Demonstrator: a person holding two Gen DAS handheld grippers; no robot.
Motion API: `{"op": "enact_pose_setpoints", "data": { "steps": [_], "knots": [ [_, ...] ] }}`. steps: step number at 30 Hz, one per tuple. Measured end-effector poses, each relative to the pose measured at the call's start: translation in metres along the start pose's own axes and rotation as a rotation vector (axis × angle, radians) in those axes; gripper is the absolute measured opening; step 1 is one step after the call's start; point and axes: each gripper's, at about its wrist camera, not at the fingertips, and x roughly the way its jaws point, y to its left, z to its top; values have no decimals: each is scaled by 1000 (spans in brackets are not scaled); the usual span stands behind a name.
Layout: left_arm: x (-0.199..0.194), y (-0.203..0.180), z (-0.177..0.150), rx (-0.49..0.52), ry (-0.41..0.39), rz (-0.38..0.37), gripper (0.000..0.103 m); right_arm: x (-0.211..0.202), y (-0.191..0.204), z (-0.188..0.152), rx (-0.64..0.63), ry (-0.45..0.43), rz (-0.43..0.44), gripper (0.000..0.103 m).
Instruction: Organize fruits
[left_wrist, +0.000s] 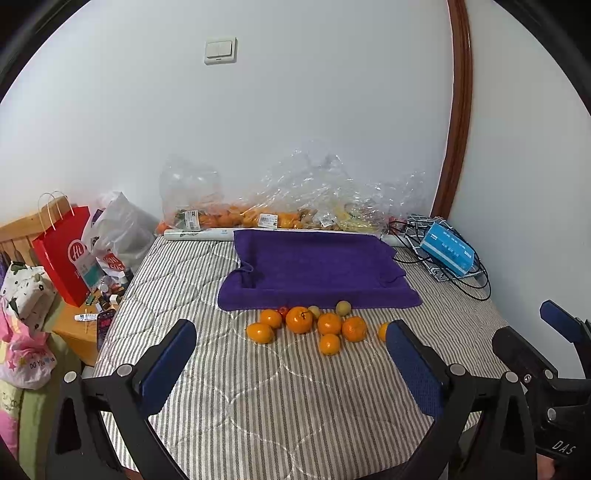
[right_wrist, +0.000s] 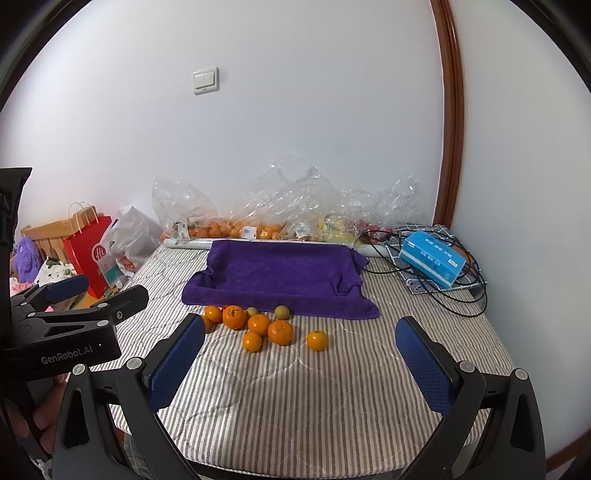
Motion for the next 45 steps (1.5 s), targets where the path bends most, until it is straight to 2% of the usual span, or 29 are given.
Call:
{"op": "enact_pose_setpoints", "data": {
  "steps": [11, 19, 22, 31, 40, 43, 45],
  "knots": [
    [1, 4, -3, 4, -2, 19, 103, 6, -3, 0, 16, 12, 5, 102],
    [13, 13, -2, -35, 8, 37, 103, 32, -6, -4, 9, 70, 14, 102],
    [25, 19, -2, -51, 19, 43, 103, 47, -8, -8, 16, 104, 16, 102],
    [63, 27, -4, -44, 62, 30, 103, 88, -16, -17, 12, 196, -47, 102],
    [113, 38, -16, -42, 127, 52, 103, 121, -30, -36, 29, 159, -2, 102],
    [130, 43, -21, -39, 137, 43, 102, 143, -34, -43, 21, 201, 0, 102],
    [144, 45, -25, -14, 168, 44, 103, 163, -34, -51, -2, 263, -4, 101]
  ]
}}
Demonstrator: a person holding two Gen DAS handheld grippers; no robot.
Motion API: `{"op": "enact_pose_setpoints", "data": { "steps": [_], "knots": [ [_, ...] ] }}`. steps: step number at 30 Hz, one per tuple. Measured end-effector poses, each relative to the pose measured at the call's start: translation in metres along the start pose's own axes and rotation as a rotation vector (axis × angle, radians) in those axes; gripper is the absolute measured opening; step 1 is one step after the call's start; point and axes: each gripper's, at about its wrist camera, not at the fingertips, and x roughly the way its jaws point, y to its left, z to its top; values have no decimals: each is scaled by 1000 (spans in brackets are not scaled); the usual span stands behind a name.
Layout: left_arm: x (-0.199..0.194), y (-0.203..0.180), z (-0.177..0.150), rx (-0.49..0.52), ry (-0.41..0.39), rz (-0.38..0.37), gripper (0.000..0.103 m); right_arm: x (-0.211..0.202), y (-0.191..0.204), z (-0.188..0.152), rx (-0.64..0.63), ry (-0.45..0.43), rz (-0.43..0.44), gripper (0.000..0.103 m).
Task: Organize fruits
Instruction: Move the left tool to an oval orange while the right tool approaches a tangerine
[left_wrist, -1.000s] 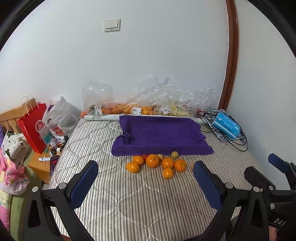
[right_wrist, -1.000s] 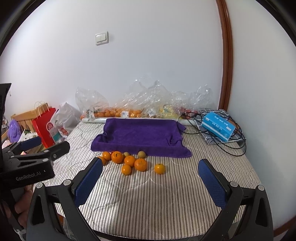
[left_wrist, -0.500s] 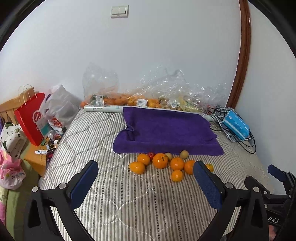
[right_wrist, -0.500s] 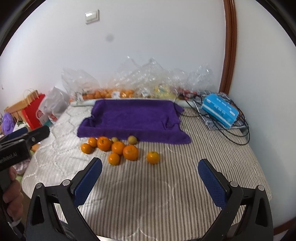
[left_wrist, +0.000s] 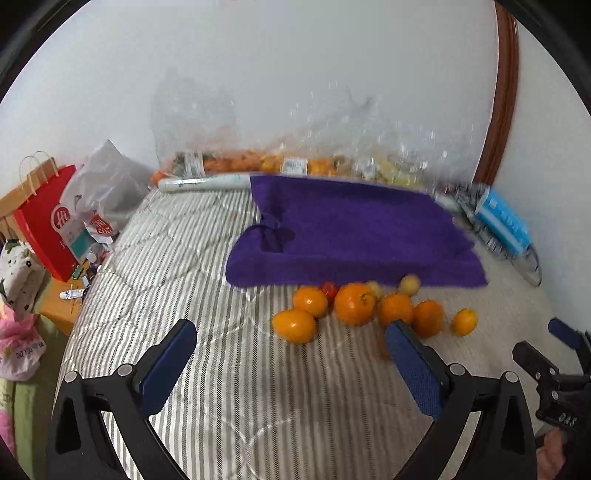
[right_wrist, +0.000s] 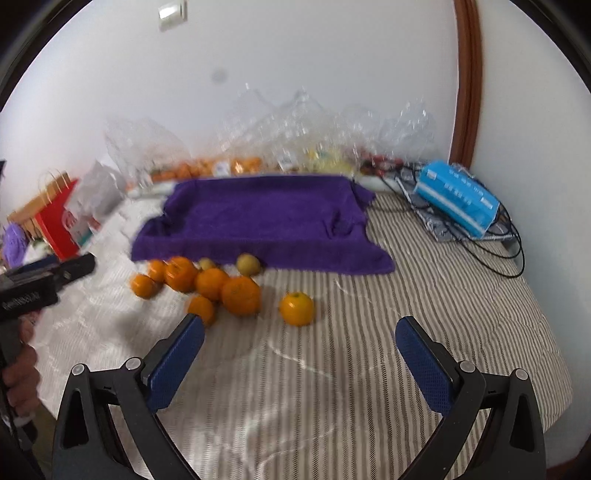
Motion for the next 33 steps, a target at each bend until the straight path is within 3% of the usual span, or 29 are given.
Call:
{"op": "enact_pose_setpoints", "data": {
  "steps": [3, 12, 18, 20, 25, 28, 33],
  "knots": [
    [21, 4, -5, 16, 36, 7, 102, 31, -2, -3, 5, 76, 26, 88],
    [54, 25, -17, -17, 70, -7, 101, 70, -6, -3, 12, 34, 22, 80],
    [72, 25, -19, -37, 92, -26, 98, 93, -12, -1, 60, 64, 53, 77],
    [79, 22, -20, -33, 100, -26, 96, 97, -13, -1, 70, 81, 60, 67],
    [93, 18, -22, -44, 116, -22, 85, 96, -13, 0, 76, 68, 103, 61],
    [95, 12, -22, -15, 110, -13, 84, 97, -12, 1, 57, 77, 126, 51],
    [96, 10, -22, 0, 113, 5, 80, 98, -13, 1, 61, 78, 153, 44]
  ]
}}
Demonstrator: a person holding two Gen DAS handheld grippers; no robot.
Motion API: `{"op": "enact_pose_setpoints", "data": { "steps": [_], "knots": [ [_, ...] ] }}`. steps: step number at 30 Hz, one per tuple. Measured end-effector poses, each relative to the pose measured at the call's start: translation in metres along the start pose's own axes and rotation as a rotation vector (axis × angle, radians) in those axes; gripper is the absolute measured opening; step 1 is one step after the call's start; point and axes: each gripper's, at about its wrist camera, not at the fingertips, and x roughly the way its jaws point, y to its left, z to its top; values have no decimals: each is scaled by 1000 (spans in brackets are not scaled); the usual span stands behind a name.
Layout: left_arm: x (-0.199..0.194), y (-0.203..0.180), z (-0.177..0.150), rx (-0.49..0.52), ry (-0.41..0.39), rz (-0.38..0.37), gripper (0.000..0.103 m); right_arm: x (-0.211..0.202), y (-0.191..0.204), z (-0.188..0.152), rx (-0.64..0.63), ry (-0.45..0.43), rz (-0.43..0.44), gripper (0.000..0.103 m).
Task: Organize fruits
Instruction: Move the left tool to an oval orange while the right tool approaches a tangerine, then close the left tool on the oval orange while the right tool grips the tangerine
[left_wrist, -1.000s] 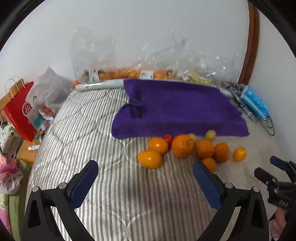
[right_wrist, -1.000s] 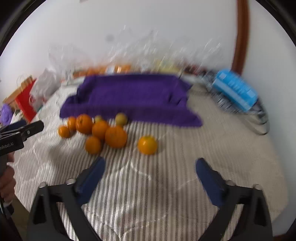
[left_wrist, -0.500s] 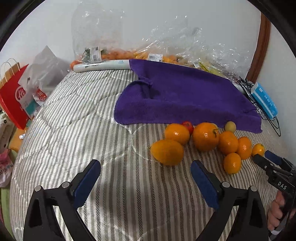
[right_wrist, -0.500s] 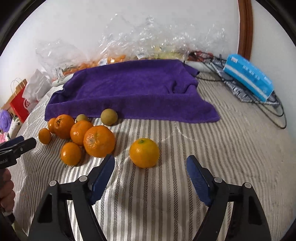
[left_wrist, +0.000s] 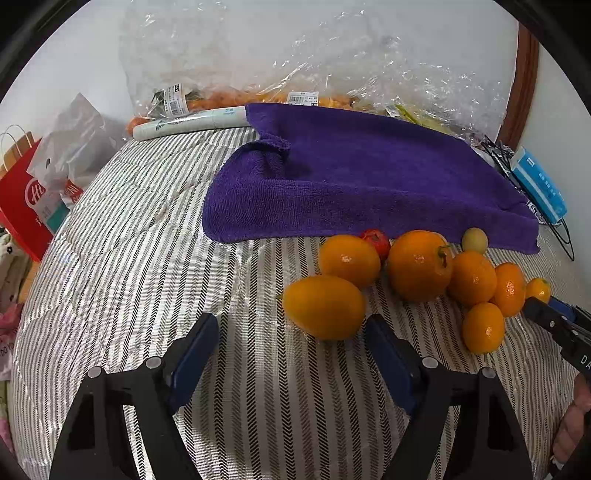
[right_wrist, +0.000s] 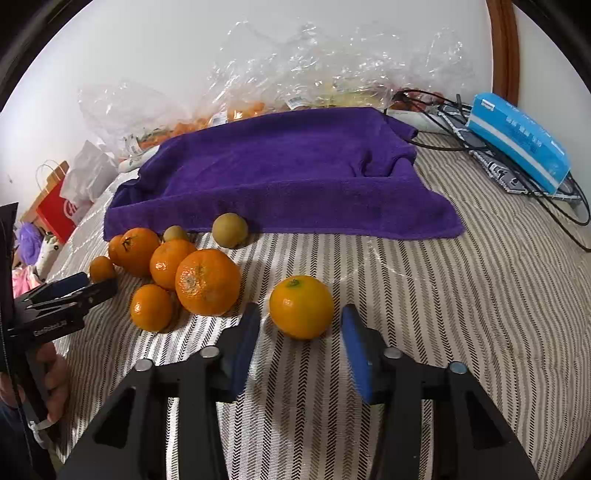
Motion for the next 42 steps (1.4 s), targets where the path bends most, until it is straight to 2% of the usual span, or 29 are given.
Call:
{"op": "enact_pose_setpoints", "data": {
  "steps": [4, 8, 13, 16, 23, 28, 33, 39, 42],
  "knots": [
    [1, 0, 1, 5, -2, -14, 79, 2, 2, 2, -4, -2, -13, 44],
    [-2, 7, 2, -25, -23, -75, 72, 3, 7, 2, -36, -1, -45, 42],
    [-3, 15, 2, -66, -44, -167, 51, 4, 8, 1, -47, -1, -33, 35],
    [-2, 17, 2, -80, -49, -220, 41, 3, 5, 1, -36, -4, -20, 35],
    [-7, 17, -1, -84, -77, -271, 41, 2, 5, 0, -31, -9, -11, 35],
    [-6, 13, 0, -66, -72, -277, 40, 0, 7, -1, -35, -16, -1, 35],
    [-12, 14, -1, -64, -102, -284, 40, -4, 5, -1, -30, -32, 18, 35],
    [-6, 16, 0, -78, -69, -261, 40, -3, 5, -1, -27, -27, 13, 35],
    [0, 13, 1, -64, -41, -251, 47, -2, 5, -1, -28, -24, 15, 35]
  ]
}}
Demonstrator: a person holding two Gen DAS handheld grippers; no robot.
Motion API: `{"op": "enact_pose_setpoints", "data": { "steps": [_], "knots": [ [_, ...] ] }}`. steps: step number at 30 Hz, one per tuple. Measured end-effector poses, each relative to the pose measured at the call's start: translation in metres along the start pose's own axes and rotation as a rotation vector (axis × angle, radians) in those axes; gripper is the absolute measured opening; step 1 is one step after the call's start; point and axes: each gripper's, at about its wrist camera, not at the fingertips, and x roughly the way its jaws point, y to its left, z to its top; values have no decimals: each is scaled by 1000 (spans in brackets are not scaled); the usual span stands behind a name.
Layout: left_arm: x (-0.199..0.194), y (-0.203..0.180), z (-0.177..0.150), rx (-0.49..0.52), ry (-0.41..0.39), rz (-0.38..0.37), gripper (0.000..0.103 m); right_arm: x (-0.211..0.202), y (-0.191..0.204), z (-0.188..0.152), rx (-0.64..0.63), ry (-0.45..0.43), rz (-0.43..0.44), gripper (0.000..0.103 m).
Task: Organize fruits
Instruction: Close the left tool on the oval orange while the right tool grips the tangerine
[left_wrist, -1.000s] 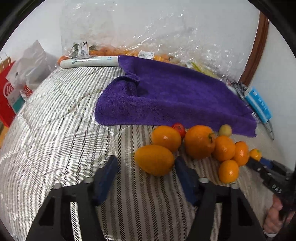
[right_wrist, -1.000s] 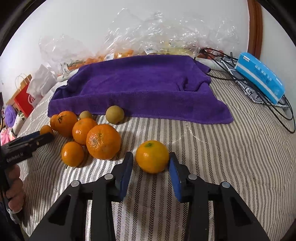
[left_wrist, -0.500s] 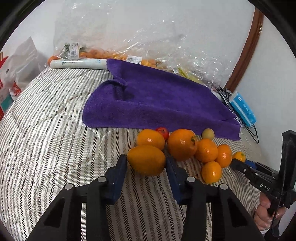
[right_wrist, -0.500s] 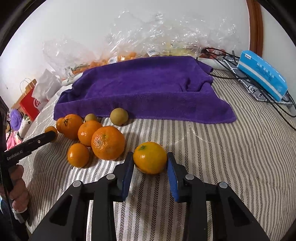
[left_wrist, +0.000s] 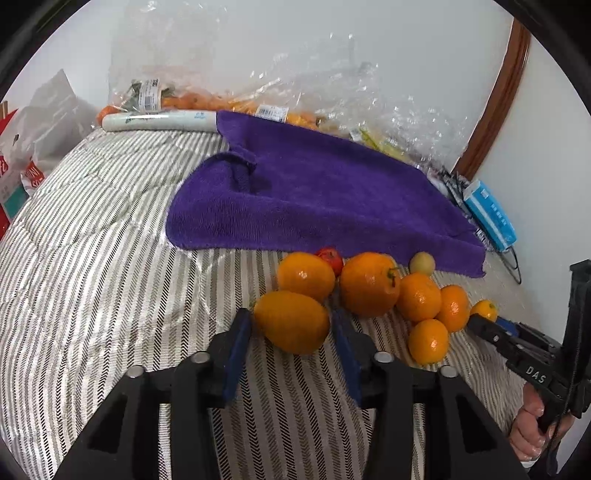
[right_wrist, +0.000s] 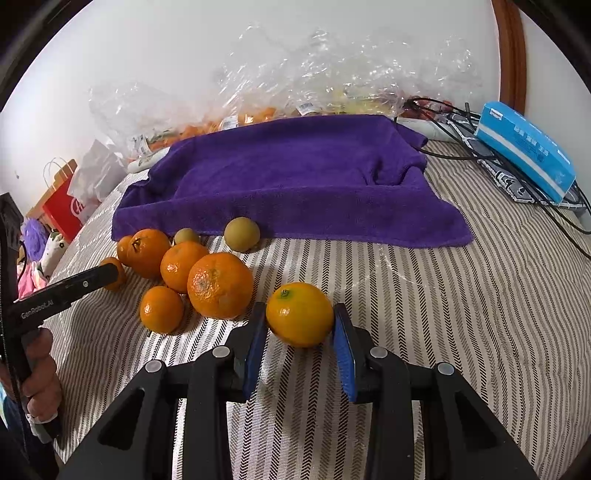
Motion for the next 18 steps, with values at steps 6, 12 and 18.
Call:
{"op": "enact_pose_setpoints", "data": {
  "steps": [6, 12, 18],
  "knots": [
    [3, -6, 2, 8, -3, 22, 50, 1, -1, 0, 9, 2, 6, 35],
    [1, 6, 2, -48, -17, -49, 33, 0, -1, 0, 9, 0, 5, 35],
    [-7, -2, -1, -17, -49, -72, 29, -3, -3, -1, 12, -14, -1, 35]
  ]
}}
